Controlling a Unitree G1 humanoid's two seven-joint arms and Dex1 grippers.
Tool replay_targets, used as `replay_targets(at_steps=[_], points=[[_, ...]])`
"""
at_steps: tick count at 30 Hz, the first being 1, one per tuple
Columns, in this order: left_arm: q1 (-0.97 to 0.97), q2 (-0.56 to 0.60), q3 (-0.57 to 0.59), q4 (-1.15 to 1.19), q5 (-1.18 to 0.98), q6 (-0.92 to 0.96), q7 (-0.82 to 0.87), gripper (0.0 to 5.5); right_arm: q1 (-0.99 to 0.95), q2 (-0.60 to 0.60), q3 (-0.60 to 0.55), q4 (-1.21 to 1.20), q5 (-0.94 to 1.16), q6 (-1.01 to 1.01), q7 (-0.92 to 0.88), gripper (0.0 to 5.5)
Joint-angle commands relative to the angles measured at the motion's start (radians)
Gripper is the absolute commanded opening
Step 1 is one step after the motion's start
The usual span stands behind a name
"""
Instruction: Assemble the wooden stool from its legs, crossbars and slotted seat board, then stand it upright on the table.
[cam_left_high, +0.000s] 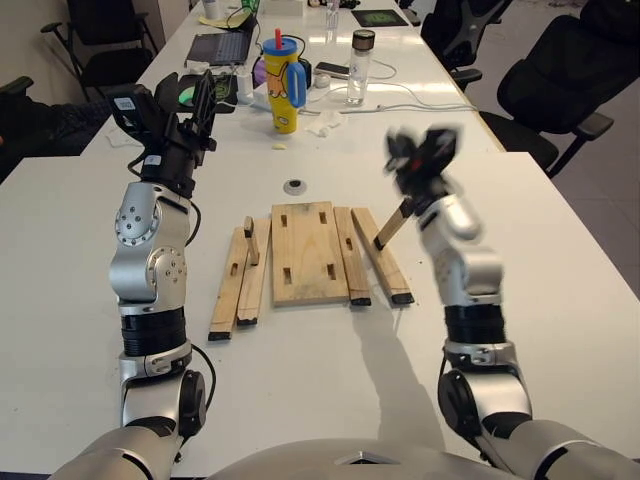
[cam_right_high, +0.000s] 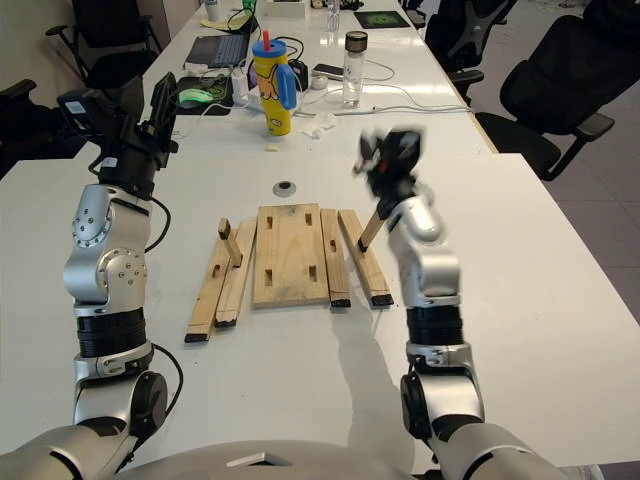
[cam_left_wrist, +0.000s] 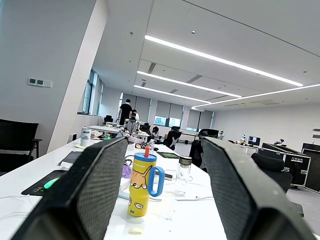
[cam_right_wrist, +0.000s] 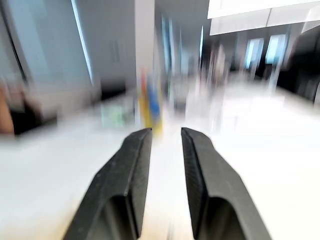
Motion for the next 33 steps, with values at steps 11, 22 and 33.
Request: replay_targets(at_steps=[11, 22, 33], points=[[0.041, 0.004, -0.017, -0.051, 0.008, 0.031, 0.001, 2.75, 0.064, 0.004, -0.018, -0.177, -0.019, -0.186, 0.037, 1.06], [0.436, -0.063, -0.114, -0.508, -0.016, 0.198, 0.119, 2.75, 0.204, -0.03, 0.032, -0.48, -0.149, -0.148, -0.019, 1.06], [0.548, -0.098, -0.243, -0.517, 0.101, 0.31, 0.218, 2.75, 0.198, -0.021, 0.04, -0.44, -0.127, -0.06, -0.009, 1.06]])
